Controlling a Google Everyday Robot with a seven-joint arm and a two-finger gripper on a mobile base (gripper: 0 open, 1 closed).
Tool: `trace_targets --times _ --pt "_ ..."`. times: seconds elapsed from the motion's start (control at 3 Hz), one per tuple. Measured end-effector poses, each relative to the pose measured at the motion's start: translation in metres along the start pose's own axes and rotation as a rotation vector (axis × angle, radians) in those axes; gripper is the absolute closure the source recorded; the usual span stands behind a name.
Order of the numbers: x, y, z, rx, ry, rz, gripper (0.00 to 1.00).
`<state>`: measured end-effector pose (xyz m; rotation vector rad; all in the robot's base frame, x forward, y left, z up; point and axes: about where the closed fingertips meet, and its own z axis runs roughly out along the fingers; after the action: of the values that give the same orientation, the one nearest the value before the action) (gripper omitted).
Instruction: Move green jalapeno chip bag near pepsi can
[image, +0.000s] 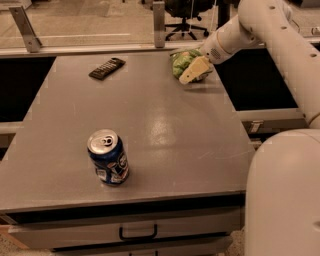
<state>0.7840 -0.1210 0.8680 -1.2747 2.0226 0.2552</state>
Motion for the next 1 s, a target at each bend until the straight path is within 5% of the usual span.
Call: trace_targets --times 0.33,1.0 --pt "0.000 0.001 0.004 -0.009 -0.010 0.013 0.39" --pt "-0.026 0.032 -0.026 -0.041 -0.068 -0.102 0.87"
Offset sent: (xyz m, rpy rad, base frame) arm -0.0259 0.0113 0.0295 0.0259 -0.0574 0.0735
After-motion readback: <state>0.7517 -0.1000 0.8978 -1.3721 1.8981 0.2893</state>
